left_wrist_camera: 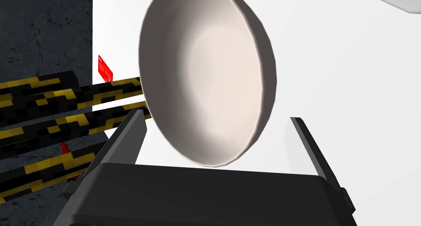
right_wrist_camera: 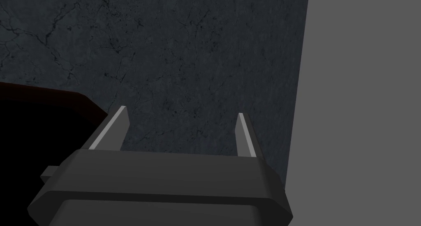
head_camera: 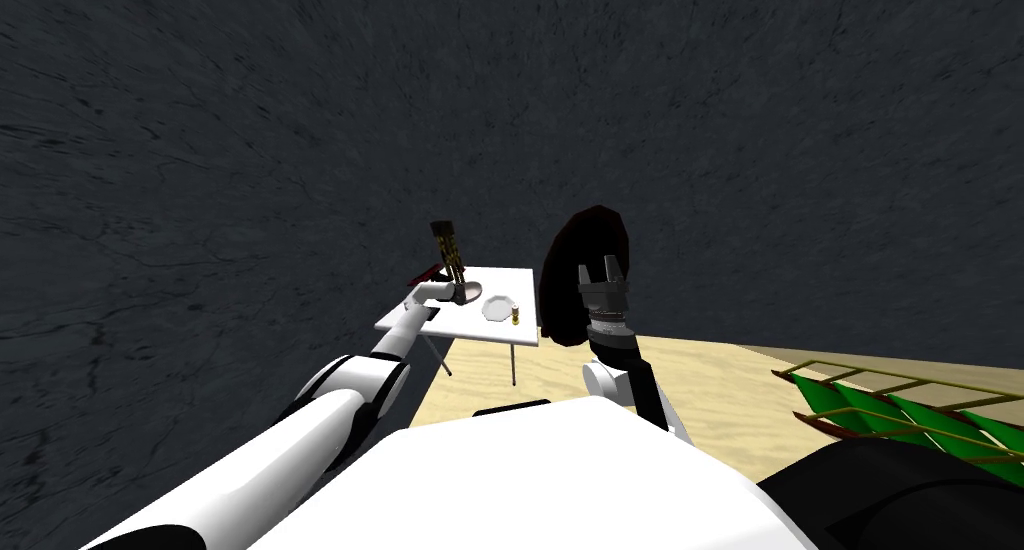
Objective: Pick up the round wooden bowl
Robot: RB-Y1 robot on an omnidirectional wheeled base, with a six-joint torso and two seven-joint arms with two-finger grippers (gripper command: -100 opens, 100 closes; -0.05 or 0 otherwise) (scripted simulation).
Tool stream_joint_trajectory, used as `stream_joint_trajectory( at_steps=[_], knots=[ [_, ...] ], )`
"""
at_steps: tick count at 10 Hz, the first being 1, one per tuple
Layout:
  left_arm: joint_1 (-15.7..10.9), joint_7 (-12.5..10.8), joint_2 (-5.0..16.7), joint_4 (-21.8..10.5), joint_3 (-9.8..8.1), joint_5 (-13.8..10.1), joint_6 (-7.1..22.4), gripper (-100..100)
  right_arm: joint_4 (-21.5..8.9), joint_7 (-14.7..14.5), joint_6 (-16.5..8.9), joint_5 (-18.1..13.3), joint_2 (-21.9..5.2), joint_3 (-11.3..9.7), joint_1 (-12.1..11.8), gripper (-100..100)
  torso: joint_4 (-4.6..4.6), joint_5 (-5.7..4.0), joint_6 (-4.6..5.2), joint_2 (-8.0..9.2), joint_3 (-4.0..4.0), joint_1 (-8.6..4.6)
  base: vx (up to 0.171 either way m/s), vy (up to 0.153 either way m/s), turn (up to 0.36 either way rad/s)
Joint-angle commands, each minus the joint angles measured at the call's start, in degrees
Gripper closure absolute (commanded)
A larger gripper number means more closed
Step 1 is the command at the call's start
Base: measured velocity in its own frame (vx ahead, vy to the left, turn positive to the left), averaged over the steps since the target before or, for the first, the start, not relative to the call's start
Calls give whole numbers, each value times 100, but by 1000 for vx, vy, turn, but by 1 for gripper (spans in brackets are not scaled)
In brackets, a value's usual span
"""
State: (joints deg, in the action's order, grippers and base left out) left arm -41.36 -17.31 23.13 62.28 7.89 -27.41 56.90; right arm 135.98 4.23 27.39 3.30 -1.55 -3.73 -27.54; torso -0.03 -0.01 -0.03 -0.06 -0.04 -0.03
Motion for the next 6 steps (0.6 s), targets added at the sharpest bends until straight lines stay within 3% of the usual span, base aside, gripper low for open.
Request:
stream_joint_trajectory(
  at_steps=[1, 2, 5, 6],
  knots=[
    [-210, 0, 41, -286, -20, -44, 286, -100, 0, 0, 0, 0, 0, 0, 0, 0, 0, 0, 0, 0, 0, 0, 17, -13, -41],
    [-210, 0, 41, -293, -20, -44, 366, -100, 0, 0, 0, 0, 0, 0, 0, 0, 0, 0, 0, -1, 0, 0, 15, -11, -20],
    [-577, 24, 94, -761, -58, -117, 852, -100, 0, 0, 0, 0, 0, 0, 0, 0, 0, 0, -1, 0, 0, 1, 17, -12, -33],
    [-577, 24, 94, -794, -58, -117, 852, -100, 0, 0, 0, 0, 0, 0, 0, 0, 0, 0, 0, -3, -1, 0, 19, -8, -22]
  ],
)
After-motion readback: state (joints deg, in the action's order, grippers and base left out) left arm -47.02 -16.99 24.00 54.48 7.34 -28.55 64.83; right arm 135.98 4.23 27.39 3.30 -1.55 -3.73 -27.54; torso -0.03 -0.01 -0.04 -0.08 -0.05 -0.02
